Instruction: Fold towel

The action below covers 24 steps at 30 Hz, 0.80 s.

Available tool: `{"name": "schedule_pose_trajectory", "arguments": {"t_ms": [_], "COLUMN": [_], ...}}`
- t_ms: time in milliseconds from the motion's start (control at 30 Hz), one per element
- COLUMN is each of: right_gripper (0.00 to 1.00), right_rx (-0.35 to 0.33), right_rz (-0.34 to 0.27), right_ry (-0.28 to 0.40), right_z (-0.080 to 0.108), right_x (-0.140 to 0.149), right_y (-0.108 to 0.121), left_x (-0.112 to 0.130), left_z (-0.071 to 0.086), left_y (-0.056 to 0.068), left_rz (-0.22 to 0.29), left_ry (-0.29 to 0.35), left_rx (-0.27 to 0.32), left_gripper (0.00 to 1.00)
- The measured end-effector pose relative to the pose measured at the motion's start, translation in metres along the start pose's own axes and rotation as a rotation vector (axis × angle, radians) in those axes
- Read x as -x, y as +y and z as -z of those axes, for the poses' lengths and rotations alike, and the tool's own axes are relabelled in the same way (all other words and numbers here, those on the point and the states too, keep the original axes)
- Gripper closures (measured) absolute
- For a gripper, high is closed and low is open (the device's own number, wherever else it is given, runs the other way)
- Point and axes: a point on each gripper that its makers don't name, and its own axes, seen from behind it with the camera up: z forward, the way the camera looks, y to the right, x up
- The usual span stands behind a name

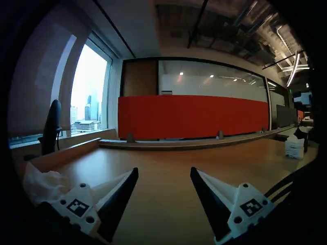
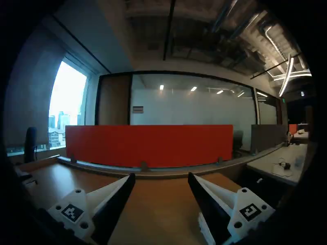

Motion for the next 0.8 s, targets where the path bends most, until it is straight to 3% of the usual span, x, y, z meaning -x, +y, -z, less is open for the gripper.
{"name": "schedule_pose_trajectory", "arguments": {"t_ms": [800], "right_gripper": [0.00], "right_rx": [-0.027], "right_rz": [-0.020], "right_ry": [-0.009], "right_z": [-0.003], "right_x": [0.093], "right_y": [-0.013], "left_x": [0.000], "left_z": [0.000], "left_y": [0.000], "left_rz": [0.000], "left_ry": [0.000], "left_rx": [0.000], "left_gripper": [0.06]}}
